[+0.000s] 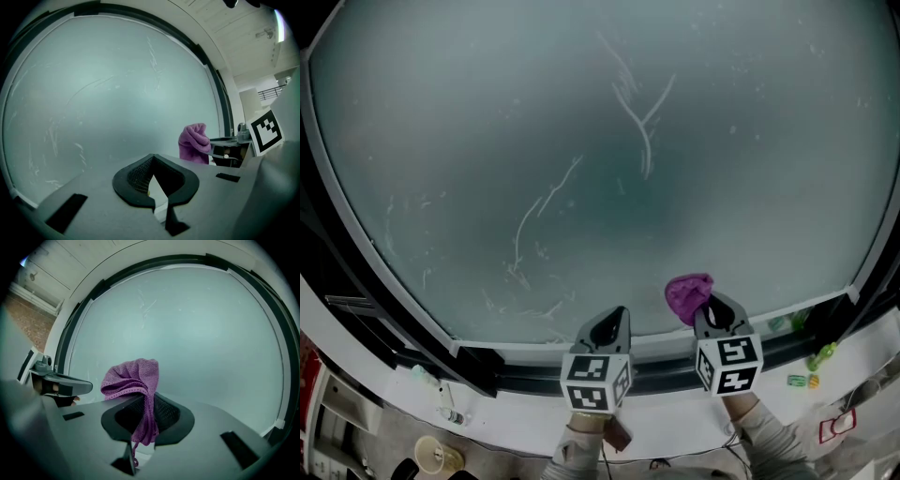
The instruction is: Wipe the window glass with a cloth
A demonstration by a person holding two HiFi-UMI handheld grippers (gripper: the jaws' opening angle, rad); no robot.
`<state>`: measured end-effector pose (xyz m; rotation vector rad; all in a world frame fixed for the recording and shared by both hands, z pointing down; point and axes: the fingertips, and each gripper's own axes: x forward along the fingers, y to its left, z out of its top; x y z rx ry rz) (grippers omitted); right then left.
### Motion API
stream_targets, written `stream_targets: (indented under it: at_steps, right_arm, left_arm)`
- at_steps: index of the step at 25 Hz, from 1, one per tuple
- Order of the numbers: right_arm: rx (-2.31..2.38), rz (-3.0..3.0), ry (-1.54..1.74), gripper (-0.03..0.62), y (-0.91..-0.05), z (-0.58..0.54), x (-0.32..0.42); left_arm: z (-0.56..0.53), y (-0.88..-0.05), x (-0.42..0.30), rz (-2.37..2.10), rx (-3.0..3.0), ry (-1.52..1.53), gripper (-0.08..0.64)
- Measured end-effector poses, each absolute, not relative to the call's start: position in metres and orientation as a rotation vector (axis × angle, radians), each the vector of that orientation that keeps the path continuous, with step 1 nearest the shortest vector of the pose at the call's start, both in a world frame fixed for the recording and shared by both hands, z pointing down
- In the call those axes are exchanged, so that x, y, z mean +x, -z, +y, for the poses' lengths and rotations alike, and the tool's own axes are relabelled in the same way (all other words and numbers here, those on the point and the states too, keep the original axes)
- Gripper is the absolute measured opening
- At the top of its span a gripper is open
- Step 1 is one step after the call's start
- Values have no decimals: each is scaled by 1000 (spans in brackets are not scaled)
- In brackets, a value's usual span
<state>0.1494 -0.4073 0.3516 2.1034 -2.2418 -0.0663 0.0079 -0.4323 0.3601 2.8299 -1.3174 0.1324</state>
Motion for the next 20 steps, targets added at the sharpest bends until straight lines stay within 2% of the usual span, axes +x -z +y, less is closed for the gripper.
stream_targets:
  at_steps: [20]
  right_arm:
    - [1982,-2375,9,48,-373,-288,84]
  left_arm:
    - [-323,-380,-43,-1367,2764,-64,5]
